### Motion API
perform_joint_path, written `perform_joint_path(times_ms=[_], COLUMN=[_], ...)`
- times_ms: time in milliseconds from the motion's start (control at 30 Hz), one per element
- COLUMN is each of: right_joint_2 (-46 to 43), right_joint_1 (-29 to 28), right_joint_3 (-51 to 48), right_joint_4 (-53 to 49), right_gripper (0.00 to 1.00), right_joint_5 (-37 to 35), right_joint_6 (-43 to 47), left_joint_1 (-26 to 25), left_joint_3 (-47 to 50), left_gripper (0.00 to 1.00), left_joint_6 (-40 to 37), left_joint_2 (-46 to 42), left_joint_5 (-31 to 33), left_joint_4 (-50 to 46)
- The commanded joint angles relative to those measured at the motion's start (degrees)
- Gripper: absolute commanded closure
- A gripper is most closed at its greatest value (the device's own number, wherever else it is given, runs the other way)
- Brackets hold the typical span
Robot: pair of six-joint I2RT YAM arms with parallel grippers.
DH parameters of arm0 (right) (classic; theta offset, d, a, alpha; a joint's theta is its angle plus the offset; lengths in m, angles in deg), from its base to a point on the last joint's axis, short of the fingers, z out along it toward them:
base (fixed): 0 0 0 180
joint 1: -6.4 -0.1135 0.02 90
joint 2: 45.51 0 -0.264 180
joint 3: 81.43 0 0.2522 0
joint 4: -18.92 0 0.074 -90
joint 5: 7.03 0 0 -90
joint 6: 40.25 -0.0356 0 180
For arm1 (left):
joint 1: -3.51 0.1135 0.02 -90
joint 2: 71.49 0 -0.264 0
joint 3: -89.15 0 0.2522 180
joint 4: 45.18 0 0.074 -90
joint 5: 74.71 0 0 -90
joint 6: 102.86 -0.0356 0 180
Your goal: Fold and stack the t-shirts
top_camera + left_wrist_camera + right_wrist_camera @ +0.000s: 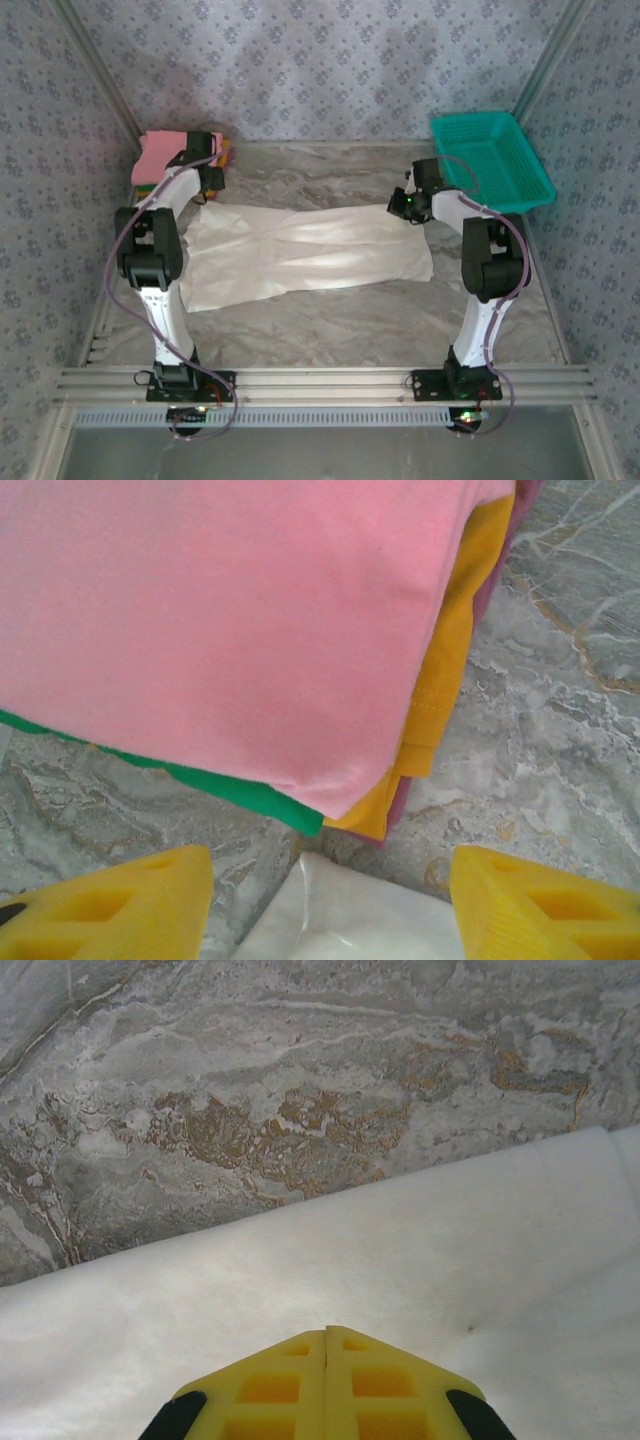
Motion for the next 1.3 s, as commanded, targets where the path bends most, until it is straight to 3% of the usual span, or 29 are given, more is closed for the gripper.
perform_joint_path(times_ms=[0, 133, 267, 500, 700, 967, 1133, 1267], right_joint_2=[-1.68, 0.35, 4.72, 7.15, -0.24, -17.67, -23.64, -26.59], right_joint_1=[-1.3, -5.05, -6.81, -4.9, -4.34, -8.43, -19.33, -27.82], right_joint_3=[1.97, 5.0, 8.3, 4.99, -9.58, -34.1, -40.13, -37.14], right_joint_4=[-2.92, -6.87, -9.63, -8.66, -4.13, -1.47, 0.46, -1.02], right_gripper=[1.0, 1.0, 1.0, 1.0, 1.0, 1.0, 1.0, 1.0], right_joint_5=[0.78, 0.45, 1.44, 2.02, -1.09, -3.25, -2.76, -4.69], right_joint_6=[2.56, 6.96, 7.33, 1.86, -3.1, -15.26, -24.6, -27.15], left_joint_1=[-1.09, -2.88, -2.98, -3.41, -6.95, -9.86, -10.37, -10.86], left_joint_3=[5.48, 20.91, 32.2, 39.87, 41.04, 25.23, -1.89, -20.66], left_gripper=[0.39, 0.49, 0.58, 0.63, 0.68, 0.69, 0.69, 0.69], left_joint_6=[2.53, 9.91, 16.28, 22.98, 26.31, 21.6, 15.46, 11.92], left_joint_2=[-8.28, -17.15, -19.39, -18.37, -16.41, -3.58, 10.31, 17.11], left_joint_5=[0.06, -4.84, -8.07, -10.98, -12.35, -14.1, -18.34, -18.75], left_joint_4=[-1.72, 3.47, 7.45, 11.19, 14.29, 12.87, 5.55, 1.24])
